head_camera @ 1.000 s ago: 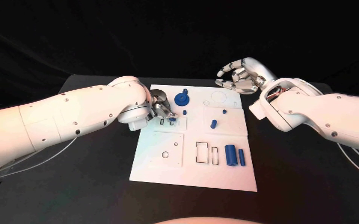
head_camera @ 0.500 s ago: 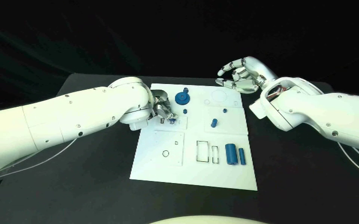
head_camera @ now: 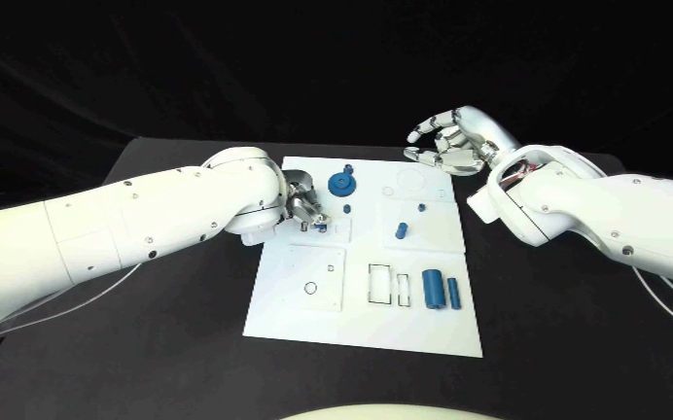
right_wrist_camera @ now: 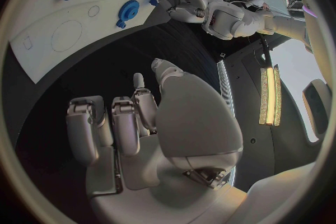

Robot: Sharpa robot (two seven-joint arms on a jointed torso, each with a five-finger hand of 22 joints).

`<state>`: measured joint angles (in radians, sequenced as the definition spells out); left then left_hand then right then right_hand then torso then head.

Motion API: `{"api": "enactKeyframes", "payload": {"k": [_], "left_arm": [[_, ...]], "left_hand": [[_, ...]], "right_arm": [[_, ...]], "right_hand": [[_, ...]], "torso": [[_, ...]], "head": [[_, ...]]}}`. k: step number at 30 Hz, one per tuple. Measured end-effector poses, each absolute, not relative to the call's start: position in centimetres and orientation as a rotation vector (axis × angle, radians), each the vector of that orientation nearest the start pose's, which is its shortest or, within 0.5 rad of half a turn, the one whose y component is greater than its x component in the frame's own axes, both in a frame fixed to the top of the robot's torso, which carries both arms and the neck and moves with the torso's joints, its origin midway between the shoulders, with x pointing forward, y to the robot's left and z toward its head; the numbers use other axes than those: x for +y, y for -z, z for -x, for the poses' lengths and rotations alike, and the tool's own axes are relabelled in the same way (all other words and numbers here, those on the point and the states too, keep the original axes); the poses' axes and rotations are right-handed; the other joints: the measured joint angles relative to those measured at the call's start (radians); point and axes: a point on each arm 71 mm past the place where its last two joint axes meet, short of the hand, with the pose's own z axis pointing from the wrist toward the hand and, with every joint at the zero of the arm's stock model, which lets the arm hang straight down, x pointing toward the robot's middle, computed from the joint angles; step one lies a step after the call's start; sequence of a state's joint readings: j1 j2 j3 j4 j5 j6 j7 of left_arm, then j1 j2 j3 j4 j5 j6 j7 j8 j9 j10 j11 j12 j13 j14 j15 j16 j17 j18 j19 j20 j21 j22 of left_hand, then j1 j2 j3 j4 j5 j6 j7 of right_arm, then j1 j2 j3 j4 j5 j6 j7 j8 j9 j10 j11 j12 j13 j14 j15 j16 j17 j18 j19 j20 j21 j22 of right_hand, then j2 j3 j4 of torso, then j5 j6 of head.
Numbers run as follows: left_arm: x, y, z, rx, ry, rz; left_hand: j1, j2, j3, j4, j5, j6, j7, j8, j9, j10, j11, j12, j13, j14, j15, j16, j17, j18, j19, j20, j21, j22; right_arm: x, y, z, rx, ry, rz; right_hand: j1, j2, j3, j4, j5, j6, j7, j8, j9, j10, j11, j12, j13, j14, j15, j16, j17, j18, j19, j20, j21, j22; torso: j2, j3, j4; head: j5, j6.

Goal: Assemble the parts on the task board

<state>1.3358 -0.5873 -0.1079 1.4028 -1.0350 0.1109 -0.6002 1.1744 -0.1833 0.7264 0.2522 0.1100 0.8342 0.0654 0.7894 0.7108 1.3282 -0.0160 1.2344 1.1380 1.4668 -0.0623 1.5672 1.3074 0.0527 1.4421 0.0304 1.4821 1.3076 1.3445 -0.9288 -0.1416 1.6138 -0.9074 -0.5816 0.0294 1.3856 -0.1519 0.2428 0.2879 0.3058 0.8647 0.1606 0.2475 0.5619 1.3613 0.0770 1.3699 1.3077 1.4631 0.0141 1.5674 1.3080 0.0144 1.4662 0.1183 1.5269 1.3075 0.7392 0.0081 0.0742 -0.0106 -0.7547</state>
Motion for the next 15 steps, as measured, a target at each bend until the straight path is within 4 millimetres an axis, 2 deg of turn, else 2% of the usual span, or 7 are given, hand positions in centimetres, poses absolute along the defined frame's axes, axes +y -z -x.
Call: {"api": "enactKeyframes", "payload": {"k": [15], "left_arm": [[12.46, 19.02, -50.64, 2.282, 0.399, 0.074]], "left_hand": [[-0.007, -0.007, 0.001, -0.001, -0.002, 0.003, 0.0, 0.007, 0.006, 0.003, -0.004, 0.004, 0.005, 0.0, -0.007, 0.0, 0.0, 0.0, 0.007, 0.0, 0.0, 0.0]], "right_arm": [[-22.86, 13.57, -48.32, 1.478, -0.89, -0.334]], "right_hand": [[-0.001, -0.001, 0.0, 0.0, 0.0, 0.0, 0.0, 0.0, 0.0, 0.0, 0.0, 0.0, 0.0, 0.0, 0.0, 0.0, 0.0, 0.0, 0.0, 0.0, 0.0, 0.0]], "torso": [[0.001, 0.0, 0.0009]], "head": [[-0.002, -0.006]]}}
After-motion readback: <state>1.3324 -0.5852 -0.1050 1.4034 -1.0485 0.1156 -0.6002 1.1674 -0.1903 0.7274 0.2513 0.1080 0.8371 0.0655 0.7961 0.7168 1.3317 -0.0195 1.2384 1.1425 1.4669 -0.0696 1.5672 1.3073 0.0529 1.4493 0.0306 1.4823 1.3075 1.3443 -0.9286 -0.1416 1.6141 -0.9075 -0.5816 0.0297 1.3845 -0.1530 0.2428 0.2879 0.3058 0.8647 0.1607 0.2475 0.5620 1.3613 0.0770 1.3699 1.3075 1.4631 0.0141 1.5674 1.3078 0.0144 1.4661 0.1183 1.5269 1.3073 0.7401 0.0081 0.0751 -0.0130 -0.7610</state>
